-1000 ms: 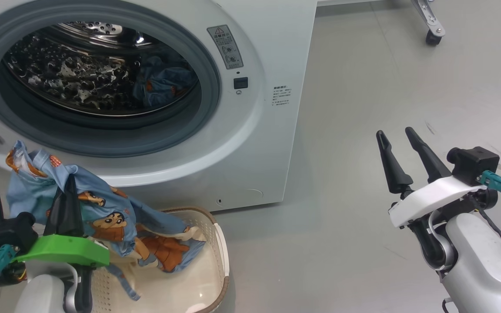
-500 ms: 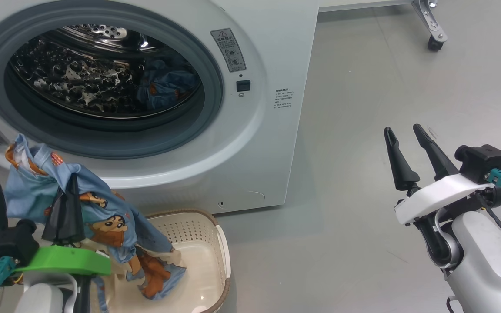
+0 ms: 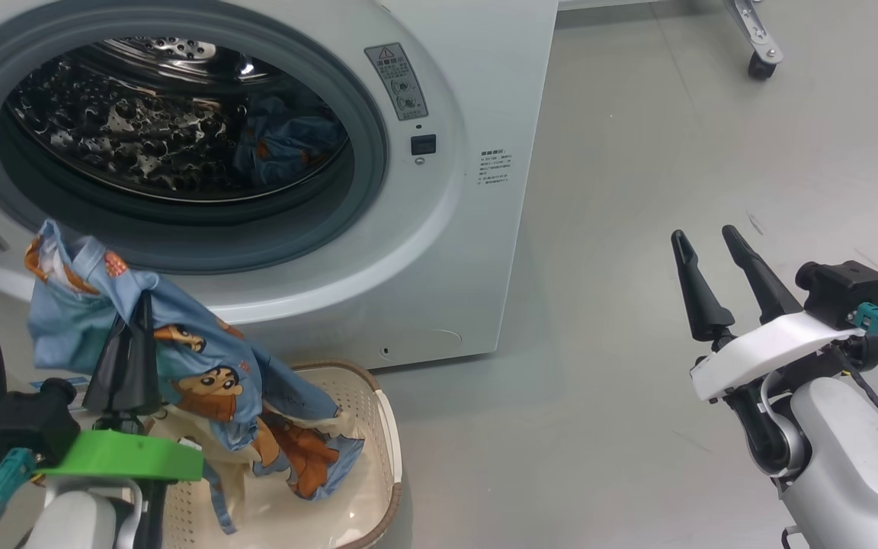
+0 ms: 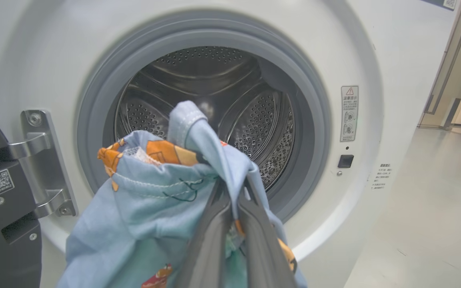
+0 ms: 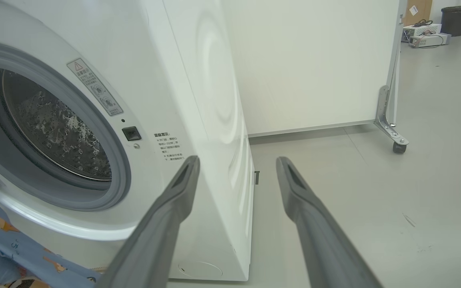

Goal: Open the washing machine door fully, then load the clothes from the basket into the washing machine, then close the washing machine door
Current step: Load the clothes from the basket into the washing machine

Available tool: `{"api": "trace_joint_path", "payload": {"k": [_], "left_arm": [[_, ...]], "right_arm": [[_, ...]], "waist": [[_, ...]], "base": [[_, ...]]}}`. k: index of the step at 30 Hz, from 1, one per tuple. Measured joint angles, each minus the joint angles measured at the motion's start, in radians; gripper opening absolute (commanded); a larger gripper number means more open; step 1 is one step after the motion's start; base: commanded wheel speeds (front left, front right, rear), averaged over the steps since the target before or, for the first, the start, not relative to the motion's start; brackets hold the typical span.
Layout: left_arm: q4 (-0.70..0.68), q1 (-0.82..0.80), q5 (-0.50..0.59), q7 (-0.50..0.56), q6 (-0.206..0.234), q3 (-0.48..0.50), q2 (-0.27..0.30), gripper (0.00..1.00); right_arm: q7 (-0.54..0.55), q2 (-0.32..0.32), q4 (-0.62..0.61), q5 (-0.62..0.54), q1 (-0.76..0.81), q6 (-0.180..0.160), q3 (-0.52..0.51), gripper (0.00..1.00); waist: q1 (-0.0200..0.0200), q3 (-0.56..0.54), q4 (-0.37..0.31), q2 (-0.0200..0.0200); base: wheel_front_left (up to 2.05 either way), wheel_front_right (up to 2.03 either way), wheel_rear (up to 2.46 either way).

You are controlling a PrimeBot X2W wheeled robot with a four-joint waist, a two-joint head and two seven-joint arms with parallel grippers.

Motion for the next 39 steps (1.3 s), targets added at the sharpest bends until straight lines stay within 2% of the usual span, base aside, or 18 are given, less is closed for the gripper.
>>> {"api": "trace_joint_path", "payload": {"k": [5,14,26,31,39], "left_arm": [[-0.048,-0.056,0.029,0.006,0.000,-0.010,0.025,0.00],[-0.076,-0.232,0.041,0.063,0.000,-0.014,0.031,0.00],[0.098,-0.404,0.026,0.189,0.000,-0.001,0.038,0.00],[0.166,-0.485,0.016,0.221,0.001,0.053,0.068,0.00],[0.261,-0.609,0.021,0.270,0.007,0.082,0.141,0.00]], "right_arm": [[0.000,0.005,-0.015,0.003,0.000,0.000,0.015,1.00],[0.000,0.005,-0.028,0.004,-0.004,0.000,0.018,1.00],[0.000,0.007,-0.056,0.004,-0.057,0.000,0.037,1.00],[0.000,0.009,-0.068,0.005,-0.076,0.000,0.033,1.00],[0.000,0.024,-0.091,0.005,-0.112,0.000,0.026,1.00]], "waist": [[0.0000,0.022,-0.006,0.0000],[0.0000,0.078,-0.034,0.0000],[0.0001,0.186,-0.086,0.0000],[0.0001,0.248,-0.119,0.0000],[0.0002,0.352,-0.183,0.0000]], "base": [[0.00,0.00,0.00],[0.00,0.00,0.00],[0.00,0.00,0.00],[0.00,0.00,0.00],[0.00,0.00,0.00]]}}
